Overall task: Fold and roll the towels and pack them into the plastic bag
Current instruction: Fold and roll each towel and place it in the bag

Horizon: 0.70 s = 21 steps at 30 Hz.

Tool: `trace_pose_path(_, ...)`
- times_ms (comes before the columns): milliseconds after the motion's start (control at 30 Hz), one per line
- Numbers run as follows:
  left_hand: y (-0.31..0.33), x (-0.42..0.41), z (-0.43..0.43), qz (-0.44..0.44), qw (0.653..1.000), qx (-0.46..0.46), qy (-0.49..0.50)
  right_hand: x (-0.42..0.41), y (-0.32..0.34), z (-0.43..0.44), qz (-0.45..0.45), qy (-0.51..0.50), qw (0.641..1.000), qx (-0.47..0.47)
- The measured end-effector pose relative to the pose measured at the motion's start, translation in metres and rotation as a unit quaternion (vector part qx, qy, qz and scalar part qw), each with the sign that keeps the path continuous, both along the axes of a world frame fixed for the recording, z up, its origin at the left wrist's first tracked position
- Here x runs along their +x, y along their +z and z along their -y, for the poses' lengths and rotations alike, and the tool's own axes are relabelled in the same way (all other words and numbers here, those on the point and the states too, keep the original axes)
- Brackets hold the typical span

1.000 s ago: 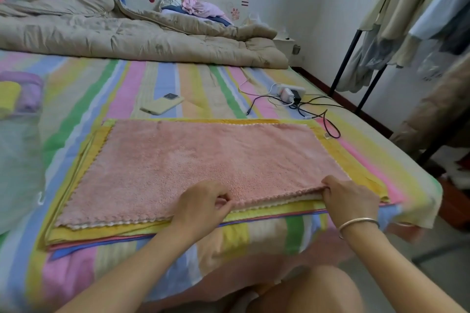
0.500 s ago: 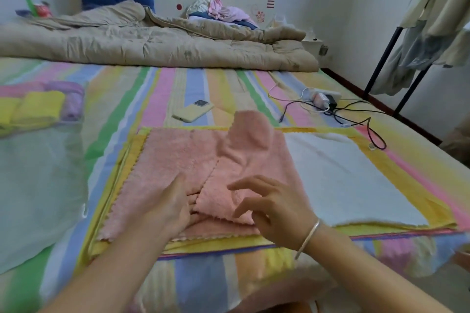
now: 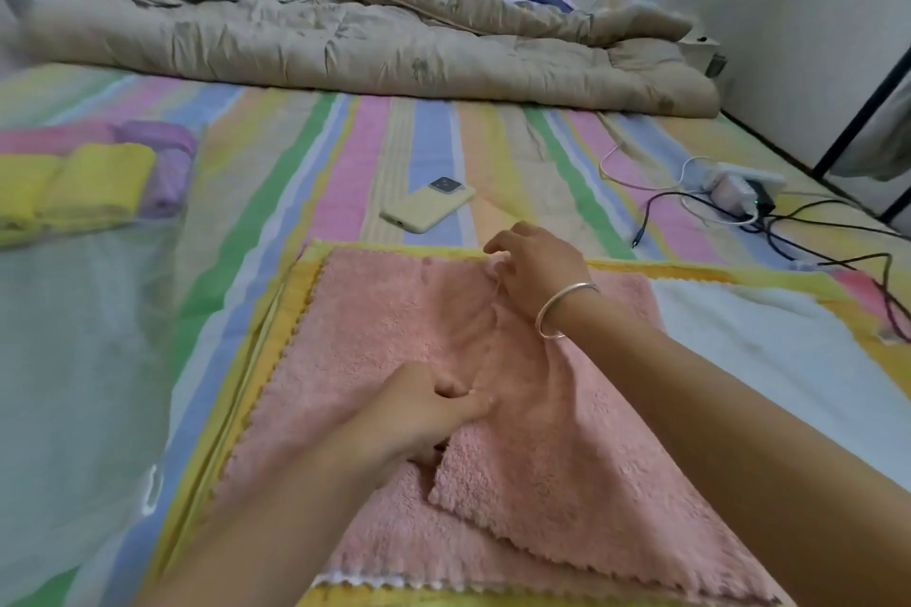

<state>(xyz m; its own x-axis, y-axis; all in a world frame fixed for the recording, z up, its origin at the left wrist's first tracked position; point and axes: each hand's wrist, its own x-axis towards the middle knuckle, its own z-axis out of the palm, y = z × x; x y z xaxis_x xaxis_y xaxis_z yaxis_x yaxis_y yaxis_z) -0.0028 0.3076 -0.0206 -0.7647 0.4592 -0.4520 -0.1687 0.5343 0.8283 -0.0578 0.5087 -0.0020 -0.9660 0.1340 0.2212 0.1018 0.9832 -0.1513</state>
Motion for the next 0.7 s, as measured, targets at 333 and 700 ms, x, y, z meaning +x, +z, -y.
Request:
trace_pose_path(333, 0.005, 0.012, 0.006, -0.138, 0.987, -0.063, -0.053, -0.018, 0.0, -0.003, 0.007, -0.055, 0.997, 0.056)
trace_pose_path(700, 0.011, 0.045, 0.091, -0.255, 0.957, -0.064, 0.124, -0.049, 0.008, 0.064, -0.082, -0.035, 0.951, -0.295)
